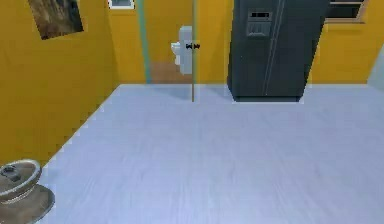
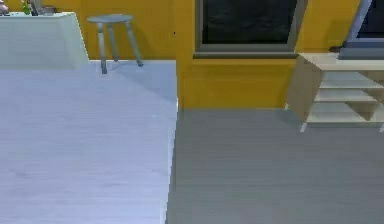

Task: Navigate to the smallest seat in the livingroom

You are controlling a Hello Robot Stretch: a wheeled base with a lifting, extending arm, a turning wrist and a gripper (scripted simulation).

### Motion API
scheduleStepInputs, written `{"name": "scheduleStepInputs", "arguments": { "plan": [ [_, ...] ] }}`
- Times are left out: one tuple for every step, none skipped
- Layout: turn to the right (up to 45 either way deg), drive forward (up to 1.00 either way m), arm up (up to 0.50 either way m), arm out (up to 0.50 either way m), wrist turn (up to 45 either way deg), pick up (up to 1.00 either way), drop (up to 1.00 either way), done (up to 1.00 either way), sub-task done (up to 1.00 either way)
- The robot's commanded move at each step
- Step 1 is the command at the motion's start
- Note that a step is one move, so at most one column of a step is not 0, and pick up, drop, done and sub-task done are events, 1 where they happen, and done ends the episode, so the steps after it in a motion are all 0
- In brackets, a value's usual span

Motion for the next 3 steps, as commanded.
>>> {"name": "scheduleStepInputs", "arguments": {
  "plan": [
    [-45.0,0.0,0.0,0.0,0.0,0.0,0.0,0.0,0.0],
    [-45.0,0.0,0.0,0.0,0.0,0.0,0.0,0.0,0.0],
    [0.0,0.15,0.0,0.0,0.0,0.0,0.0,0.0,0.0]
  ]
}}
